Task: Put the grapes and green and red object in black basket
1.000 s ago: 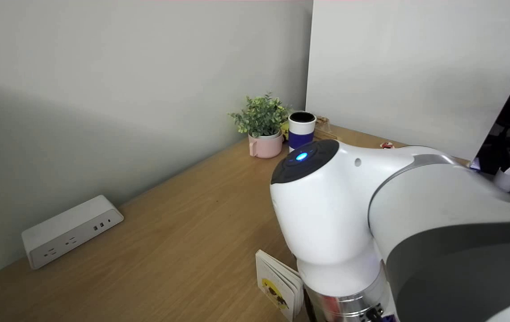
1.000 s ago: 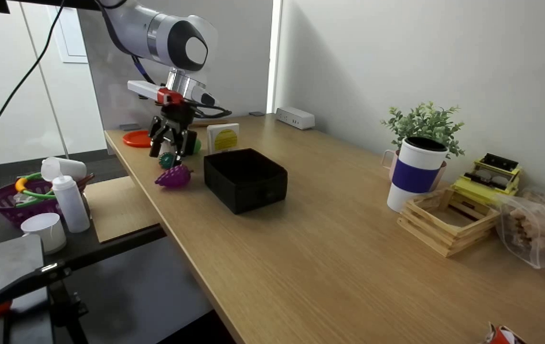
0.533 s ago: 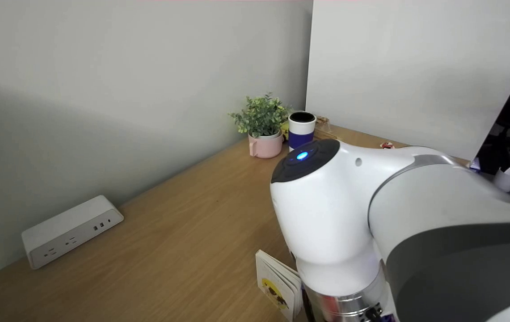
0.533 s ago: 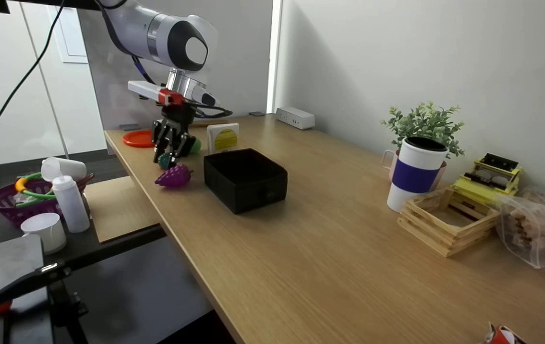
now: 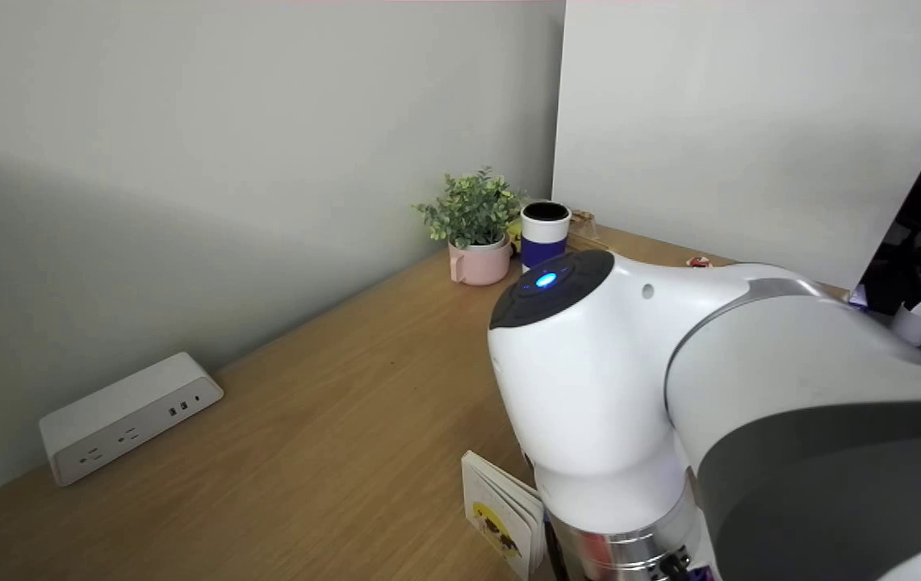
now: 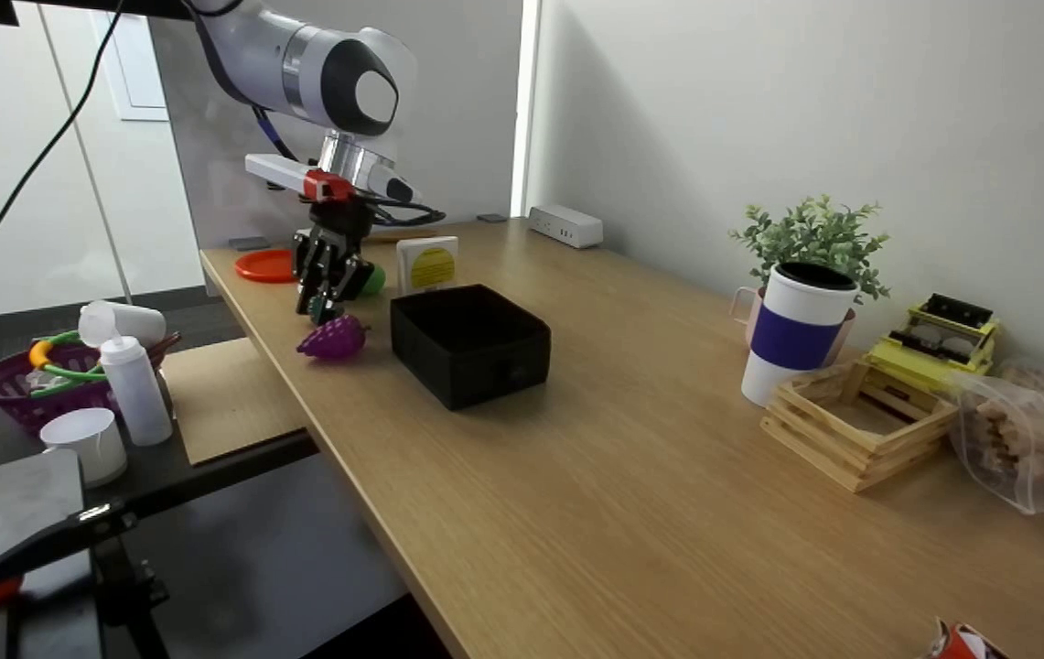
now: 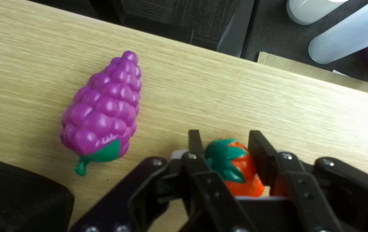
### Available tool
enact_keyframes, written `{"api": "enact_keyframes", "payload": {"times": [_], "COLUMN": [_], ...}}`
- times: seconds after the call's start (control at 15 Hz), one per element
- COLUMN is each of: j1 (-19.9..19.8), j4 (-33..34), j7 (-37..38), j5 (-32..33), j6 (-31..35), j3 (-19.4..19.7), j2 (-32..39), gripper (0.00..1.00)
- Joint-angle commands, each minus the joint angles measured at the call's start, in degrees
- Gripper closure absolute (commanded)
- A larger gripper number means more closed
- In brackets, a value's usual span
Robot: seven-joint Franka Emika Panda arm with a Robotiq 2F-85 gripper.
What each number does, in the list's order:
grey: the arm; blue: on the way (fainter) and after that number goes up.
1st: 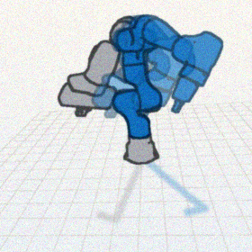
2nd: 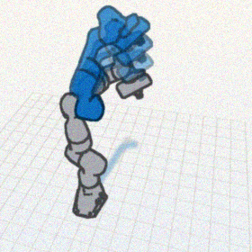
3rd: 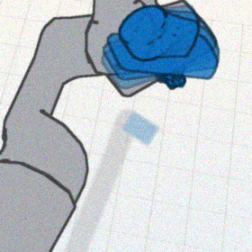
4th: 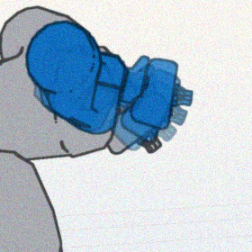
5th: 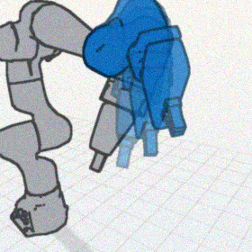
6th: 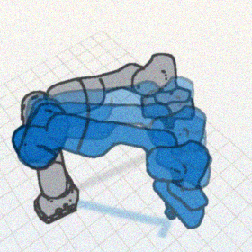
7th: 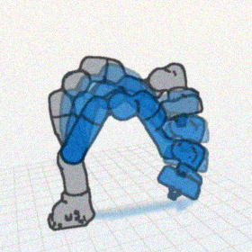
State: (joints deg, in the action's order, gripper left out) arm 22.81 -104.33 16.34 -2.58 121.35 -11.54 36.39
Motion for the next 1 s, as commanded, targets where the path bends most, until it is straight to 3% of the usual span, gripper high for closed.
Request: {"api": "enact_keyframes", "payload": {"times": [0.0,0.2,0.27,0.93], "j1": [0.0,0.5,0.7,2.8], "j4": [-0.4,-0.5,-0.6,-1.2], "j7": [-0.7,0.2,0.6,6.0], "j5": [0.2,0.7,0.8,3.5], "j6": [1.0,0.6,0.4,-1.8], "j3": [0.1,0.3,0.4,0.9], "j2": [-0.3,-1.0,-1.3,-5.9], "gripper": [0.85,0.81,0.85,0.85]}}
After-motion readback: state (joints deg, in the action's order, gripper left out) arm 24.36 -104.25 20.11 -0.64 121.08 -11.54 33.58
